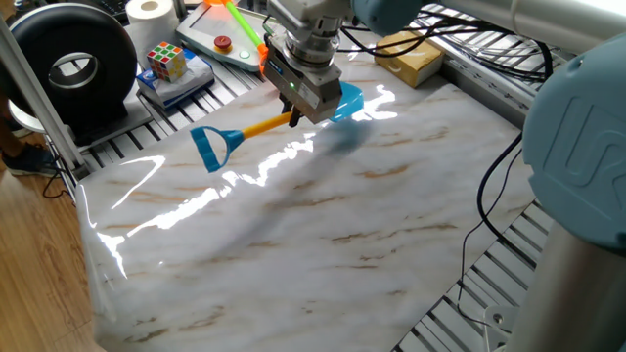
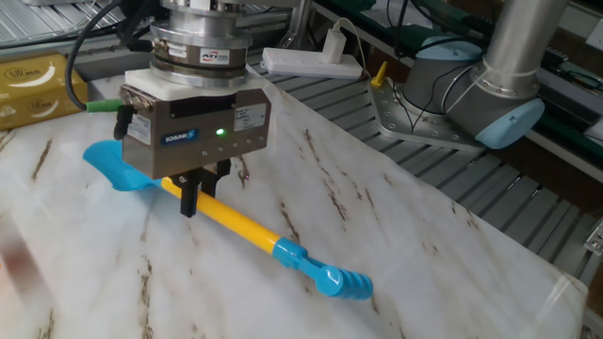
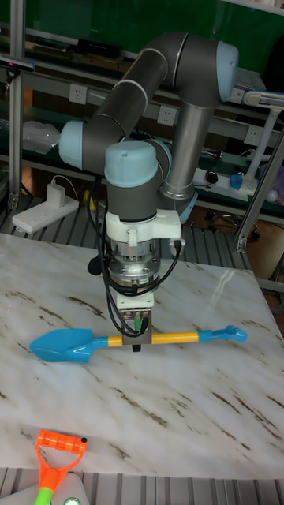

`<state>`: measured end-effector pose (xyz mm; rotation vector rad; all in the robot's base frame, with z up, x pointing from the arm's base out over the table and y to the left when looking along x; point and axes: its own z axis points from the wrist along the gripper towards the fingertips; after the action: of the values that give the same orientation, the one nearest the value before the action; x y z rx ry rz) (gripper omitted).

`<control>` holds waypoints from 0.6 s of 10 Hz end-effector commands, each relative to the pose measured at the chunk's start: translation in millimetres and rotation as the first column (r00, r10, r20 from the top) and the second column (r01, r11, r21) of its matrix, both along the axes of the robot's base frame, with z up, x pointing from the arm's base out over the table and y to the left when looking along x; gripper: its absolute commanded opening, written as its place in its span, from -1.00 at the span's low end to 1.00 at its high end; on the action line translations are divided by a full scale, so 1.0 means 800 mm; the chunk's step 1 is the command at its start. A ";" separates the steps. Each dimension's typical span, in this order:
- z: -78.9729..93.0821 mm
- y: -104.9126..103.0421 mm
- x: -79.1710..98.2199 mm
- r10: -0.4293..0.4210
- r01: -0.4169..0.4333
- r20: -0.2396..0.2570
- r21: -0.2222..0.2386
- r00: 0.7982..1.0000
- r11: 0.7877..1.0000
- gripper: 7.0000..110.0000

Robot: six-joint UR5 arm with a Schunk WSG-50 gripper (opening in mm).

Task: Use a shovel to scoop up an object

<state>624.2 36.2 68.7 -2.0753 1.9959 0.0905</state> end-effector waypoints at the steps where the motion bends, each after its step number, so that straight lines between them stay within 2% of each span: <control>1: -0.003 -0.016 0.006 0.038 -0.038 0.021 0.004 0.999 0.999 -1.00; 2: -0.006 -0.030 0.004 0.049 -0.049 0.014 -0.014 0.999 0.999 -1.00; 3: -0.008 -0.045 0.002 0.057 -0.056 0.007 -0.052 0.998 0.997 -1.00; 6: -0.019 -0.071 0.000 0.082 -0.081 0.007 -0.054 0.997 0.995 -1.00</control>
<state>624.4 -2.3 58.6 -2.1674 1.9479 0.0443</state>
